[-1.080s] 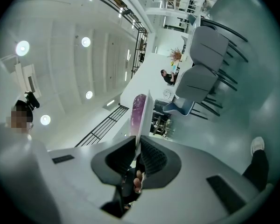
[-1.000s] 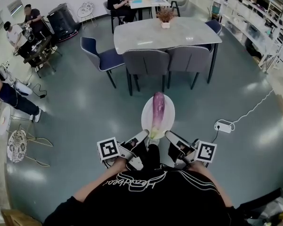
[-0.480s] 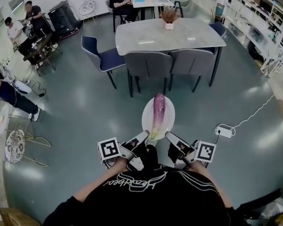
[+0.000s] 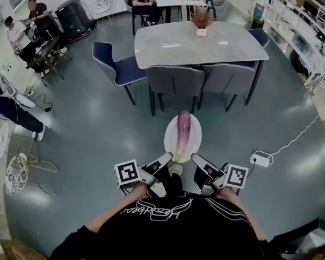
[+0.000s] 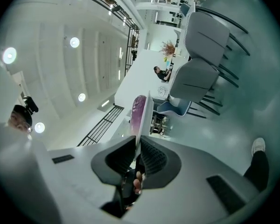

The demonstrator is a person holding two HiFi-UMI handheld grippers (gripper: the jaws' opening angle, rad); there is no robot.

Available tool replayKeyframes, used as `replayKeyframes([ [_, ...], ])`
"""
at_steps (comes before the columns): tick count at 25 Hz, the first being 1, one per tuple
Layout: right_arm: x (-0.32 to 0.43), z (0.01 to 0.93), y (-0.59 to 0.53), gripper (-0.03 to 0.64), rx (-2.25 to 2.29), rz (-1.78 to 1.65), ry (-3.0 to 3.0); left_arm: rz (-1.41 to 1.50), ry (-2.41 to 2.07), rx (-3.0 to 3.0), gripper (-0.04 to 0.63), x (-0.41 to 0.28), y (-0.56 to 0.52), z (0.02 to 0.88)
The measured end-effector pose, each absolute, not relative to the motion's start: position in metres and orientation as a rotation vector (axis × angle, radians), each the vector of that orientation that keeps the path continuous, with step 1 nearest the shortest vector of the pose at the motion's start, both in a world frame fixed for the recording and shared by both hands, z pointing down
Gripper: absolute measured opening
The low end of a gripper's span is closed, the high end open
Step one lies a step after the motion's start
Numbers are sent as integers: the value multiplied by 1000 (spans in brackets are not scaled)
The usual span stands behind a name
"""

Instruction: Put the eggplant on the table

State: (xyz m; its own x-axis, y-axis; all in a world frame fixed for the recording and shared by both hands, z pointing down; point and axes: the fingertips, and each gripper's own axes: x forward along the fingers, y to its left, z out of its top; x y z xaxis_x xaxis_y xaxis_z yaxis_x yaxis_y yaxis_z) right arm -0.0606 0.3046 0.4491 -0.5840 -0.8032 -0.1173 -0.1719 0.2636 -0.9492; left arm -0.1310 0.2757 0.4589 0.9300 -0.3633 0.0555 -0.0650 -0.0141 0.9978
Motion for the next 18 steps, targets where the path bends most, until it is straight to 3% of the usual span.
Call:
replayKeyframes([
  [18,-19,449,80,38,-908,-1342,1881,-200,-336,1601,18,-88,49,456],
])
